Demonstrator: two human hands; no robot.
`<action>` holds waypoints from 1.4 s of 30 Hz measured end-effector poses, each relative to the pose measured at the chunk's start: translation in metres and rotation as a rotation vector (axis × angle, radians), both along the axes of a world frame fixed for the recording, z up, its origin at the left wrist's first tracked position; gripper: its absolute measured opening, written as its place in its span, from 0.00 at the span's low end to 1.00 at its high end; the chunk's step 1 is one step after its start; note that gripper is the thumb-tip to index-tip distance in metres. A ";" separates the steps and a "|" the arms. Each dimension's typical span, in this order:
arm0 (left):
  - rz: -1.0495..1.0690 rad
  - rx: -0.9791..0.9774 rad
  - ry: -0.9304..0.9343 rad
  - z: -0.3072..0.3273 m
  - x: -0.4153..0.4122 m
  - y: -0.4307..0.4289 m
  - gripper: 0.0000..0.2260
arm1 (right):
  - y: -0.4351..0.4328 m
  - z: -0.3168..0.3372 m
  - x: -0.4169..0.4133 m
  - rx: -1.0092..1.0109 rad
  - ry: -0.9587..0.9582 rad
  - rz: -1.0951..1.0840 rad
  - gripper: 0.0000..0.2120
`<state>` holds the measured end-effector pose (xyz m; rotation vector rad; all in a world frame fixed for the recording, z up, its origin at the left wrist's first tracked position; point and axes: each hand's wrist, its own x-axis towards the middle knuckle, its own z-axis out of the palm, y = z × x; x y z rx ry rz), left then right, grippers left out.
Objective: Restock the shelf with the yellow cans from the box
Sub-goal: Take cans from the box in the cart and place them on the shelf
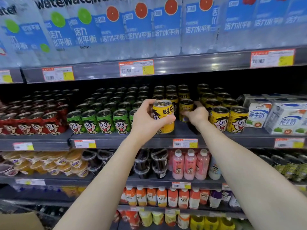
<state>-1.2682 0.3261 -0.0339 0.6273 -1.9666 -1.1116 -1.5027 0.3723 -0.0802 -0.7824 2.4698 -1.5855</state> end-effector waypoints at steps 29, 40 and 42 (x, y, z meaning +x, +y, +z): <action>-0.068 -0.068 0.030 0.005 -0.012 -0.026 0.30 | -0.028 0.011 0.006 0.187 -0.011 -0.158 0.27; 0.004 -0.047 -0.028 0.019 -0.033 -0.001 0.32 | 0.060 0.091 0.065 -0.056 -0.229 0.643 0.24; 0.023 -0.064 -0.050 0.019 -0.036 0.003 0.33 | 0.059 0.092 0.069 -0.065 -0.152 0.577 0.26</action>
